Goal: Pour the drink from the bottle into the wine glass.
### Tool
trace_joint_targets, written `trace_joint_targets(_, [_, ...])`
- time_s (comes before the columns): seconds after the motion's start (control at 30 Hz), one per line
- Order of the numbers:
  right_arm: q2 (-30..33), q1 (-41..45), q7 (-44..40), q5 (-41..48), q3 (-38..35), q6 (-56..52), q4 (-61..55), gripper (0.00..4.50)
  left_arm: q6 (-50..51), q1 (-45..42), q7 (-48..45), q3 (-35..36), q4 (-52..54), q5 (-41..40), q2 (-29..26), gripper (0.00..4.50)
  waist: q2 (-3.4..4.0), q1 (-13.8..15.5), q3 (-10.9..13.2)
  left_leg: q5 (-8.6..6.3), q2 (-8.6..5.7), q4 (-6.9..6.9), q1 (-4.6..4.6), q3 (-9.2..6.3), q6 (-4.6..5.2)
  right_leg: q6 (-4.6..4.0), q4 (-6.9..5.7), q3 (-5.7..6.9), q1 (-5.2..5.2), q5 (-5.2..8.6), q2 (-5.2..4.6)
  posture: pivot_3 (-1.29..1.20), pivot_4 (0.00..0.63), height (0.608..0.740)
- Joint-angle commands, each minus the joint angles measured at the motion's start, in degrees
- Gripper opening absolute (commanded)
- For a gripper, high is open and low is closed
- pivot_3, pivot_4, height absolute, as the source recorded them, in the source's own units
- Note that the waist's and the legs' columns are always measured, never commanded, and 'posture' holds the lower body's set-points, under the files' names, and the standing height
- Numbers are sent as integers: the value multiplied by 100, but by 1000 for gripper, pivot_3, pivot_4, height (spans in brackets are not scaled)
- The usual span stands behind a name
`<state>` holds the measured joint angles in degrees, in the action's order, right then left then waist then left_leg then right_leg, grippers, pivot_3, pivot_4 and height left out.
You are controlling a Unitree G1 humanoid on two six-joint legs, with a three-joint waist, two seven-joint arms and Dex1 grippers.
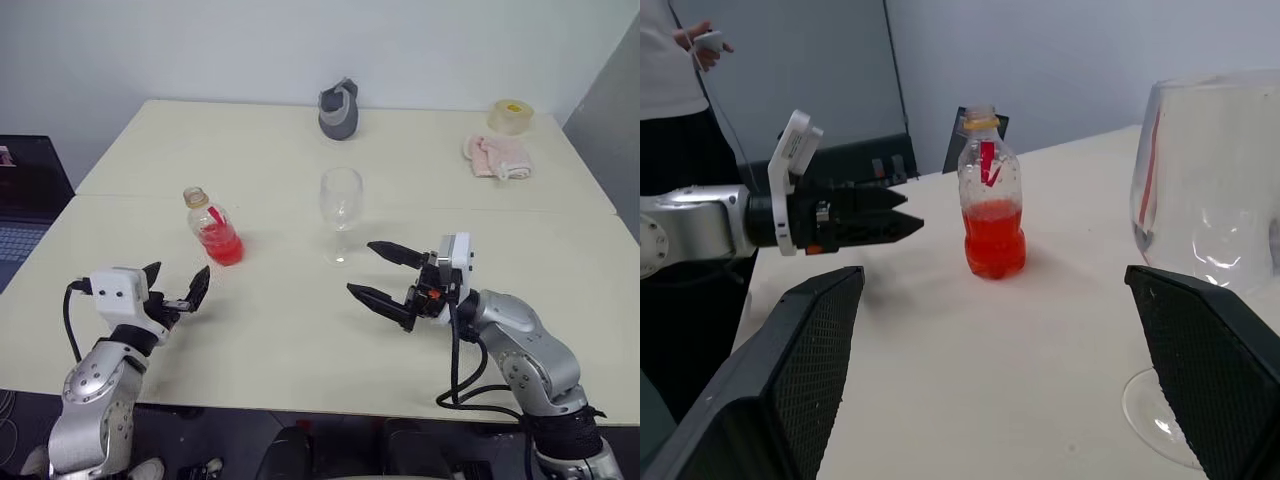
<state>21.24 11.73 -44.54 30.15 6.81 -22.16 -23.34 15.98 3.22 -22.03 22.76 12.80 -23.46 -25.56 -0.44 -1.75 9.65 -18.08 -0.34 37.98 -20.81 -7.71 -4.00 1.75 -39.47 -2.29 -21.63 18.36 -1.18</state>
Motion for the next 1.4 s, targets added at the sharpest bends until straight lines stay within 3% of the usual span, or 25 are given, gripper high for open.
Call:
trace_joint_targets(0.03, [-22,38,44,-92,29,139,-97,4472,-275,-260,-205,-57,-252,152,-192,4500,0,0,0,0,0,0,0,0,0,0,0,1,0,0,0,0,150,740])
trace_joint_targets(0.43, [-50,166,392,-157,-118,17,9,4472,-706,-1338,-698,-374,-1547,372,-352,4500,-1,-4,-1,1,0,-1,0,1,-2,0,0,5,-4,-1,-1,0,150,740])
trace_joint_targets(1.4, [-87,187,670,-191,23,-87,-116,4472,-2003,-2834,-1222,-874,-3935,809,-178,4500,-2,-10,-1,2,-5,5,-2,2,-1,1,-12,10,-10,-1,-1,0,150,740])
